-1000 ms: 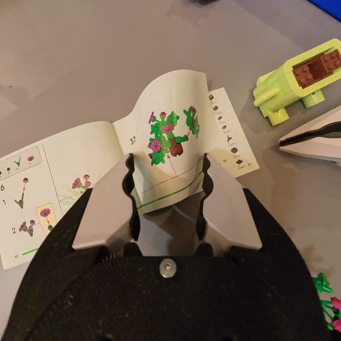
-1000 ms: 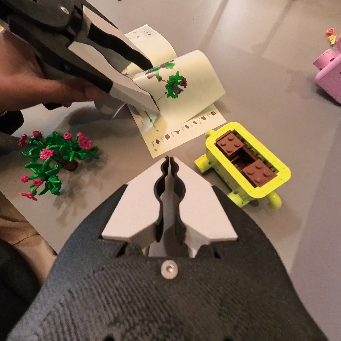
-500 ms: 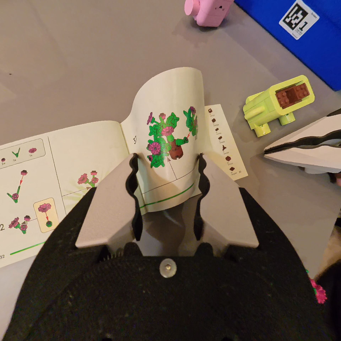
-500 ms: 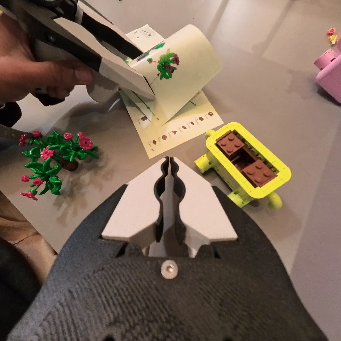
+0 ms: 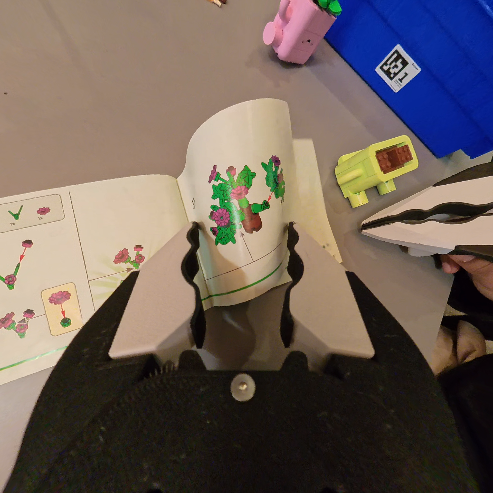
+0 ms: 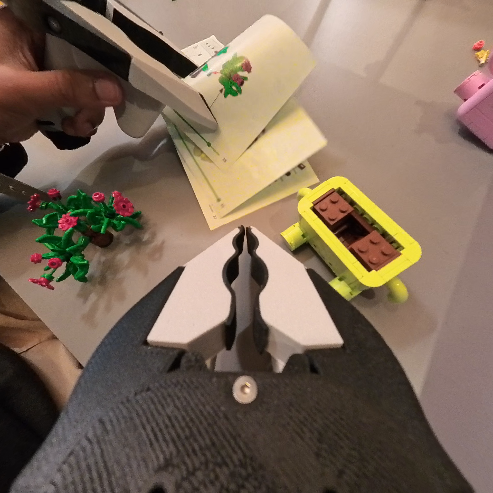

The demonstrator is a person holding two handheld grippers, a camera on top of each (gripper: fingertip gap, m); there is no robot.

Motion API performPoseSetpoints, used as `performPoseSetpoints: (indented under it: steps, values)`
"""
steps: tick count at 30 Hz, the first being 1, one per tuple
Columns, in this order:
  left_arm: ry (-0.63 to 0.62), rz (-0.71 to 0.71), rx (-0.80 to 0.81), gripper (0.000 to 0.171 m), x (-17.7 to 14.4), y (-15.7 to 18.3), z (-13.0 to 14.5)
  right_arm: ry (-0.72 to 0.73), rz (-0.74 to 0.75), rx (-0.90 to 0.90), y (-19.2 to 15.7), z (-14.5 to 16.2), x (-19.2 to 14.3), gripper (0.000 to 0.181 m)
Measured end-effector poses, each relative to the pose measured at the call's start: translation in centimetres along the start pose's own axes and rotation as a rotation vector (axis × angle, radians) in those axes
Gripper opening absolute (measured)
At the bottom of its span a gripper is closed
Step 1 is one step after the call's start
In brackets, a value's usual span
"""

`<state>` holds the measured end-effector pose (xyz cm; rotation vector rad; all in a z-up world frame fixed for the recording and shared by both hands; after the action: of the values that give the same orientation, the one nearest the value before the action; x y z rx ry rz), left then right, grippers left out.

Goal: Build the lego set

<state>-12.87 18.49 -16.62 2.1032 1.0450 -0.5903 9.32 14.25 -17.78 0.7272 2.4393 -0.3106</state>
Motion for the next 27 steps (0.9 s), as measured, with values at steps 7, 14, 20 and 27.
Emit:
performPoseSetpoints:
  steps: [7, 14, 20, 27]
  values:
    - [0.032, 0.084, -0.073, 0.060, -0.6, -0.4, -0.2, 0.000, 0.000, 0.000, 0.0, 0.0, 0.0, 0.000]
    - [0.077, 0.185, -0.170, 0.060, -1.3, -1.2, -0.4, 0.001, 0.000, 0.001, 0.0, 0.0, 0.0, 0.000]
    - [0.089, 0.263, -0.236, 0.060, -1.3, -1.7, -0.4, 0.137, -0.104, -0.016, -1.8, -1.4, 0.3, 0.003]
    - [0.084, 0.280, -0.227, 0.062, -1.5, -1.7, -0.5, 0.079, 0.039, -0.151, -2.3, -4.1, 4.5, 0.008]
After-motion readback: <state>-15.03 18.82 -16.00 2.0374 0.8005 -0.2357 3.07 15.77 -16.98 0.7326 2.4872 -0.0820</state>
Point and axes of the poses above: each gripper's, where its closed fingertips meet, x out along the fingers, z out of its underside, y = z × x across the jaws, the point moved 10 cm from there along -x, back along the fingers, and after that the axes turned 6 degrees about -x, right-handed, at the moved point
